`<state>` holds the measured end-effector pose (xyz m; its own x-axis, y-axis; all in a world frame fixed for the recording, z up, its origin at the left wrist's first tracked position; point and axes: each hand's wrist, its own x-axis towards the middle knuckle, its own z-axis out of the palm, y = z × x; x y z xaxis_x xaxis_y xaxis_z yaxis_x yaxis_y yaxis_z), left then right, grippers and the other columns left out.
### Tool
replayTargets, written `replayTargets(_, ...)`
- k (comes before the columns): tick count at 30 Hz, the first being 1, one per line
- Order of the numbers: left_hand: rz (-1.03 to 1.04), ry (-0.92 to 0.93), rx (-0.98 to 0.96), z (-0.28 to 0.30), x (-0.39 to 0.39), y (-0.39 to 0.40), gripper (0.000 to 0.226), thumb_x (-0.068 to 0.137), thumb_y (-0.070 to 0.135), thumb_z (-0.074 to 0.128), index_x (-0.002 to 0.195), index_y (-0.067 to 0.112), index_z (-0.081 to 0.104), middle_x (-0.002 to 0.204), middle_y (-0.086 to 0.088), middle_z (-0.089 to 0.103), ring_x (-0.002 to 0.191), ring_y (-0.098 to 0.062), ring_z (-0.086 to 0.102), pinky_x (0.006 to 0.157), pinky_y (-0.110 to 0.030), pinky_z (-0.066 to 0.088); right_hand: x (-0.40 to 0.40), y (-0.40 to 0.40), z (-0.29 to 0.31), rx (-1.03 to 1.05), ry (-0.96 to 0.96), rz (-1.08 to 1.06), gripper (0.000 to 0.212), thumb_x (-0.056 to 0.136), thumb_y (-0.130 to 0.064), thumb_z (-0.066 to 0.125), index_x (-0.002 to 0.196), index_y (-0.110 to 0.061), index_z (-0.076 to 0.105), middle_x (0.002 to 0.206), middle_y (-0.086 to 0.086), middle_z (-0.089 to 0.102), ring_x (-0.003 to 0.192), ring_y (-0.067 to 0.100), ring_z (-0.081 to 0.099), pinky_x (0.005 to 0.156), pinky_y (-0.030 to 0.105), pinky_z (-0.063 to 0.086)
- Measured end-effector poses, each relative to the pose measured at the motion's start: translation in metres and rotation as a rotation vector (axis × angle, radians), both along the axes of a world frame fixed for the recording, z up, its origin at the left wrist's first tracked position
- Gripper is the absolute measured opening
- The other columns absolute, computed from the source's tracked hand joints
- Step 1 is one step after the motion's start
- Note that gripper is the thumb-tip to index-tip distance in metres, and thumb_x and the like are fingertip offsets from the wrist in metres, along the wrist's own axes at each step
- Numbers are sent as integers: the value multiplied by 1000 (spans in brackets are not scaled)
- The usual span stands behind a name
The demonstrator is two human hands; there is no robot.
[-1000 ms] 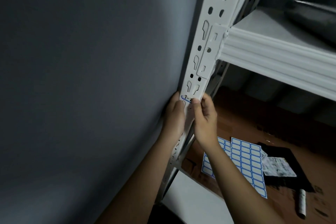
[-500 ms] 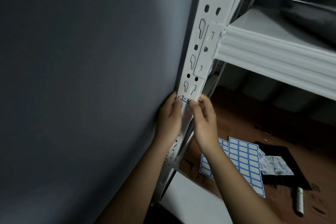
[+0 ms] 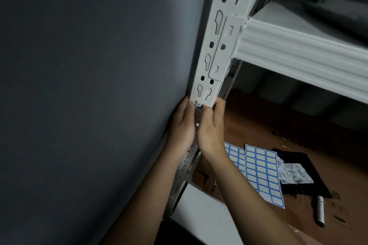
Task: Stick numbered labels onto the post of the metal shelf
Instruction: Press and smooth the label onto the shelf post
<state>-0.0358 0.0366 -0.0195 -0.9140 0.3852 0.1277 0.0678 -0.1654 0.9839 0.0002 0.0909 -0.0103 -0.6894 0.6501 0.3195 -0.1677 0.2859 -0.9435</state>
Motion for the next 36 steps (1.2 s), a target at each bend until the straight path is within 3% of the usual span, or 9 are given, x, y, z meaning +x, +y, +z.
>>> replayTargets(5,-2,-2,22,2,3,0,27,100,25,34,113,31,57,117,7,64,105,-1,60,91,-18,45,-1,-3,-11,-61,-10,-7,34,86,8,41,101,-22,46,84,-15,56,72,-13,52,67,9,42)
replayTargets(7,0,-21,33,2,3,-1,30,102,20,33,119,24,57,120,5,63,107,-3,60,94,-20,45,4,-4,-14,-78,-15,29,34,85,11,39,102,-17,48,81,-14,55,68,-14,51,63,4,41)
replayTargets(11,11,-45,43,3,3,-1,32,102,21,35,126,25,55,120,9,62,109,0,58,96,-19,42,8,-2,-10,-105,-15,77,9,97,-7,43,102,-8,50,81,-11,59,68,-12,54,62,5,42)
replayTargets(15,29,-41,39,3,3,0,29,101,22,36,120,27,58,122,8,63,113,-3,57,101,-26,42,5,0,-9,-85,-38,22,15,99,-19,44,99,-9,55,82,-12,62,74,-9,55,71,10,42)
replayTargets(21,40,-16,26,6,4,-1,29,102,16,35,109,32,58,106,17,64,94,15,58,85,-7,43,4,2,-7,-93,-74,6,16,98,-23,45,84,-17,53,74,-12,59,71,-4,53,73,22,43)
replayTargets(25,32,-11,15,5,4,0,39,93,32,37,122,19,59,121,2,65,113,-9,59,104,-35,43,2,4,-2,-92,-125,-18,13,94,-20,42,87,-15,52,74,-10,56,63,-9,50,64,17,41)
replayTargets(29,39,-18,13,5,5,0,35,101,23,36,131,17,54,128,0,61,117,-9,56,105,-32,42,1,4,-3,-75,-150,-12,16,92,-13,41,99,-17,54,76,-17,59,66,-11,54,58,7,41)
replayTargets(33,41,-2,3,5,5,0,34,102,18,34,129,18,54,125,5,61,112,-3,57,93,-12,43,1,5,-7,-59,-183,-44,26,85,0,40,98,-13,57,76,-10,62,64,-5,55,63,18,46)
replayTargets(36,55,-12,-11,4,5,0,34,102,20,35,131,20,52,127,6,59,114,-3,55,95,-12,41,4,7,-7,-74,-196,1,24,81,-20,42,97,-20,60,84,-8,65,80,7,59,77,33,49)
